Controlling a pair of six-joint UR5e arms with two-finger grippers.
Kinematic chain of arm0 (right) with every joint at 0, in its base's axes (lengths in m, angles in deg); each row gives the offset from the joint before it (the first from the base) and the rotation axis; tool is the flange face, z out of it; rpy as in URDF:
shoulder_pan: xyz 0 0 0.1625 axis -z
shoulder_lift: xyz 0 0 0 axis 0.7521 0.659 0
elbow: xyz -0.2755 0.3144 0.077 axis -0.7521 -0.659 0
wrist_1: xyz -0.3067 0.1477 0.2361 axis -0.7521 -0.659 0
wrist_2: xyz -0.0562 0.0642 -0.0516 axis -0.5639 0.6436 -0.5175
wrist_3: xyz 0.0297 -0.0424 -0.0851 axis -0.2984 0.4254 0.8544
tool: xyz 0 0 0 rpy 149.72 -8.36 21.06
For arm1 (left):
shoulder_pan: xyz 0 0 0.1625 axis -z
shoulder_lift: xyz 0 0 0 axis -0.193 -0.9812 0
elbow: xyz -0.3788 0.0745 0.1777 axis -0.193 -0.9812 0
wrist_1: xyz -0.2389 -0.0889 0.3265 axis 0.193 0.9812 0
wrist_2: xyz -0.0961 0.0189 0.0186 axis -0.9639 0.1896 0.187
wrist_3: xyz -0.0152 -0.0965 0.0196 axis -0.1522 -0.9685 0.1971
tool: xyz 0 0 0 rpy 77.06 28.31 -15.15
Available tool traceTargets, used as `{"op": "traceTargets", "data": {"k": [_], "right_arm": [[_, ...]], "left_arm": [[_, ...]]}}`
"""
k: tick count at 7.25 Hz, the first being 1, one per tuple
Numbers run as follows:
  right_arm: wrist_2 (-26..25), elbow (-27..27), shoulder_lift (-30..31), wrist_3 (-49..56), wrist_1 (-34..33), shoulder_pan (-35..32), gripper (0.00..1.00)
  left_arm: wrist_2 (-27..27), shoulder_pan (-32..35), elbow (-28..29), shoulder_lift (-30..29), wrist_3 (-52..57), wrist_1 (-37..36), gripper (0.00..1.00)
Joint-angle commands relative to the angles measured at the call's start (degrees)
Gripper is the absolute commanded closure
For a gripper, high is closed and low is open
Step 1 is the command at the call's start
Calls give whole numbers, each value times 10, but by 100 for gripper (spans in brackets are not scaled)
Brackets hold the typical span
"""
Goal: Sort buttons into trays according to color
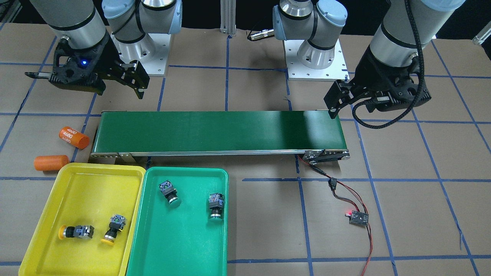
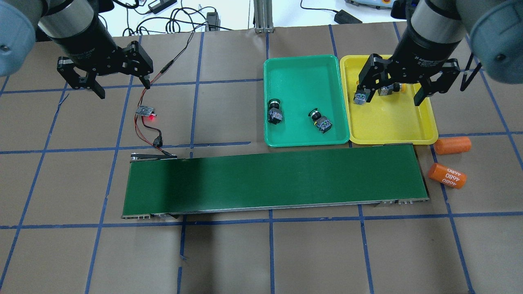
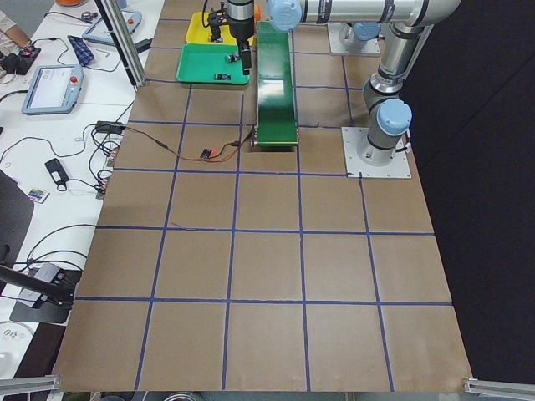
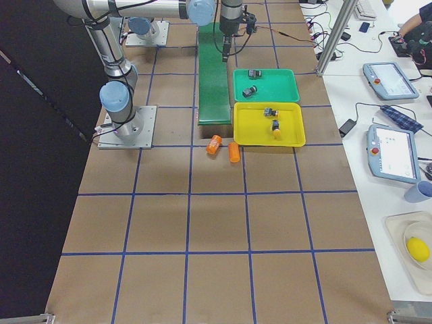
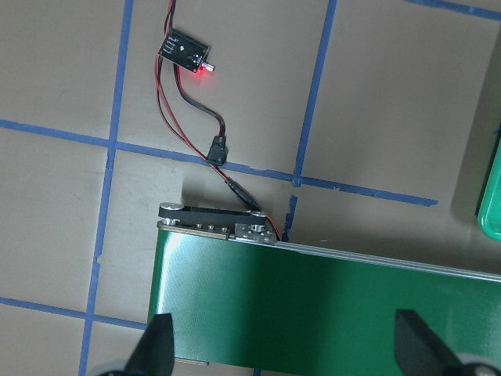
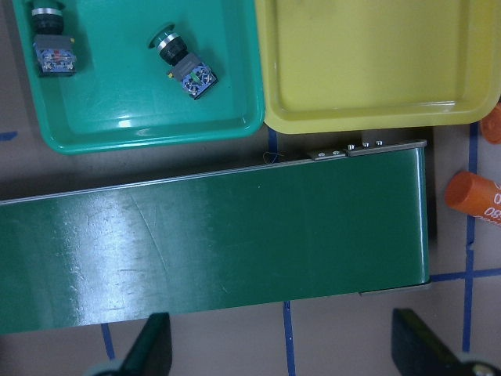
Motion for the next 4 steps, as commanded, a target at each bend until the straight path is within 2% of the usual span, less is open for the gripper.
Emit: {"op": "traceTargets", "data": {"k": [1, 4], "right_arm": [[-2, 3, 4, 2, -1, -3, 0], [-5, 3, 13, 17, 3, 12, 0]], "left_arm": [[1, 0, -1, 0, 0, -1, 0], [0, 0, 0, 0, 0, 0, 0]]}}
